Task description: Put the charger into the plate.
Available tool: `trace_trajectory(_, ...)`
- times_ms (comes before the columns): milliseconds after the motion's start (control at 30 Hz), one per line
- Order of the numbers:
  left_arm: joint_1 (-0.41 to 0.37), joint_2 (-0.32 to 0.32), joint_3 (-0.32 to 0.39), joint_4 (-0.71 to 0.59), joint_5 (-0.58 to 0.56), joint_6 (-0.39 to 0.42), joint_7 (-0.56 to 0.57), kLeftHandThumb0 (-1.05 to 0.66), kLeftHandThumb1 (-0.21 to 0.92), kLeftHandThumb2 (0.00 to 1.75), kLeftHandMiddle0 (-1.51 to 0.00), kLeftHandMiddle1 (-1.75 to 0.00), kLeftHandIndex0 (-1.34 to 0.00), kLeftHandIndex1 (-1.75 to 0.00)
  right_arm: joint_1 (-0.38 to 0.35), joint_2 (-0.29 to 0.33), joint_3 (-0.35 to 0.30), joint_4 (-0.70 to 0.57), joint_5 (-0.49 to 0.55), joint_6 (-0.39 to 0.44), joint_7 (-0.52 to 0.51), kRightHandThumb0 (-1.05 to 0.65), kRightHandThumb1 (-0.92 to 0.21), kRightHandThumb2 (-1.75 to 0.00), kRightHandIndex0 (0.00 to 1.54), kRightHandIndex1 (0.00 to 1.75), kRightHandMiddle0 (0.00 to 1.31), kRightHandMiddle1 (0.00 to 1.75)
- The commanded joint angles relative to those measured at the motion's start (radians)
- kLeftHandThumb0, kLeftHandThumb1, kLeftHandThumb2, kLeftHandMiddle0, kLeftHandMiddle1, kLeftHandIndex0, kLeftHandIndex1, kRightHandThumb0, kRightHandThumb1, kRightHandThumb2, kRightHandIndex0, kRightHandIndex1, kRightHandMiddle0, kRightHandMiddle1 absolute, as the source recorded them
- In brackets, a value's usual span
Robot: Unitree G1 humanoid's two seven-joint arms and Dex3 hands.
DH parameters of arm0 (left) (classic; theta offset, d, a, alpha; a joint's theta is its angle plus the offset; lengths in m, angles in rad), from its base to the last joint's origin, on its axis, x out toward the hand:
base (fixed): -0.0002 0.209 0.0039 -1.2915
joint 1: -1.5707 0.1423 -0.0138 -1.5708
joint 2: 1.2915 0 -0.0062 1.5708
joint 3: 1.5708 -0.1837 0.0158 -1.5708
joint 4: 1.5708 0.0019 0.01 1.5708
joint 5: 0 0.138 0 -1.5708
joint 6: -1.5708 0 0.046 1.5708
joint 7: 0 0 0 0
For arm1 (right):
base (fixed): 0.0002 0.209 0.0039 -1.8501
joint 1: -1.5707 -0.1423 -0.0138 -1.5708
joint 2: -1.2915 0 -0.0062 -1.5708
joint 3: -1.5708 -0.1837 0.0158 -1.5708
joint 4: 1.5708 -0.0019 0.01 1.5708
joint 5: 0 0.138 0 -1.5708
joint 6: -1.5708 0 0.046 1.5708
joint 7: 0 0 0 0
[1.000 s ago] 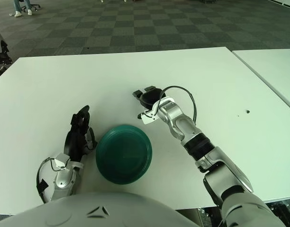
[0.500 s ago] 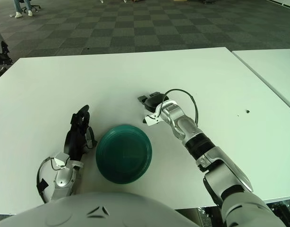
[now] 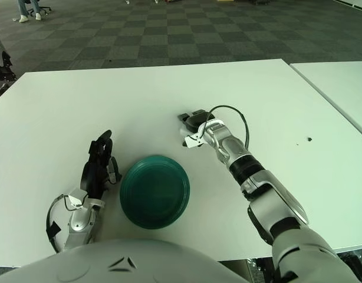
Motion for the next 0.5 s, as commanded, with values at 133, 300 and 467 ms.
trace_trajectory(133,0.027,-0.006,0.001,0.077,-0.001,0.03,0.01,-0.84,0.92,0.99,-0.16,0.0,0.0,-0.56,-0.034,0.026,0.031,0.176,0.028,-0.031,-0.038,-0.86,-0.92,-0.73,0.07,0.0,0.0,0.3)
trace_trajectory(300,0.027,-0.007,0.0,0.075,0.002,0.03,0.014,-0.85,0.92,1.0,-0.16,0.0,0.0,-0.58,-0.067,0.071,0.05,0.341,0.044,-0.054,-0.116,-0.87,-0.92,-0.72,0.09,0.01,0.0,0.39)
trace_trajectory(467,0.03,-0.007,-0.006,0.07,0.002,0.023,0.011,-0.85,0.92,1.0,-0.15,0.0,0.0,-0.59,-0.077,0.086,0.066,0.428,0.049,-0.075,-0.193,-0.84,-0.92,-0.71,0.21,0.06,0.0,0.57)
